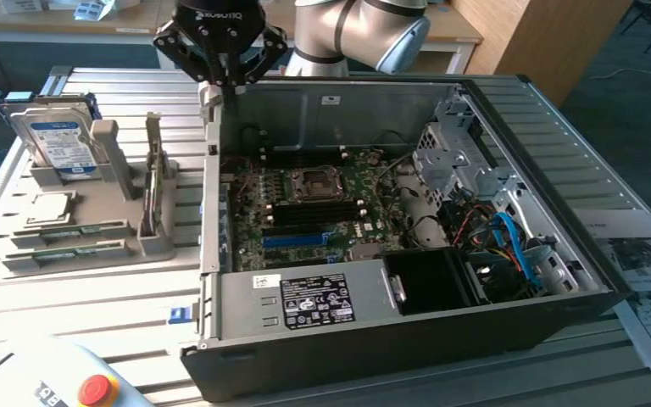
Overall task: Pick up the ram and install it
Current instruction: 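Reach for the ram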
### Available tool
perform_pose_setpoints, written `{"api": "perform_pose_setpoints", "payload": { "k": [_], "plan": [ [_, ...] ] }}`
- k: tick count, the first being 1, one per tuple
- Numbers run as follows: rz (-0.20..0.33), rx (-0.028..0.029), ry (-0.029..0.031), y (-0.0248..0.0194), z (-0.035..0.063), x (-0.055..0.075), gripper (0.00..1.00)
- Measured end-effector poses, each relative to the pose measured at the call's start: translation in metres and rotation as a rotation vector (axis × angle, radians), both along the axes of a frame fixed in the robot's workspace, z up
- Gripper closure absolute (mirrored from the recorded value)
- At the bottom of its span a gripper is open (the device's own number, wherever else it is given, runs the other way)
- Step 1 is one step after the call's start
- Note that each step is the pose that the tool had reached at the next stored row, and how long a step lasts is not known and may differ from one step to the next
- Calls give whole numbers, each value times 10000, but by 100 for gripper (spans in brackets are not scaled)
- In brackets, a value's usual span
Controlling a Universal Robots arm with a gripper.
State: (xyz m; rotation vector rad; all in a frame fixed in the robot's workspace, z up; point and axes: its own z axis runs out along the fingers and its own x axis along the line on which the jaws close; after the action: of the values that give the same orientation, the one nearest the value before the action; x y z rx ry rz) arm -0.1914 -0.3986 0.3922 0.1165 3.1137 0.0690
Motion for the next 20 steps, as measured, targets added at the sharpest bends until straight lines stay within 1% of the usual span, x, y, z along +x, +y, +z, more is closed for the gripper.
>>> {"api": "perform_pose_setpoints", "payload": {
  "k": [10, 20],
  "plan": [
    [-1, -1, 0, 5, -2, -336, 90],
    [-2, -1, 0, 5, -4, -645, 90]
  ]
}}
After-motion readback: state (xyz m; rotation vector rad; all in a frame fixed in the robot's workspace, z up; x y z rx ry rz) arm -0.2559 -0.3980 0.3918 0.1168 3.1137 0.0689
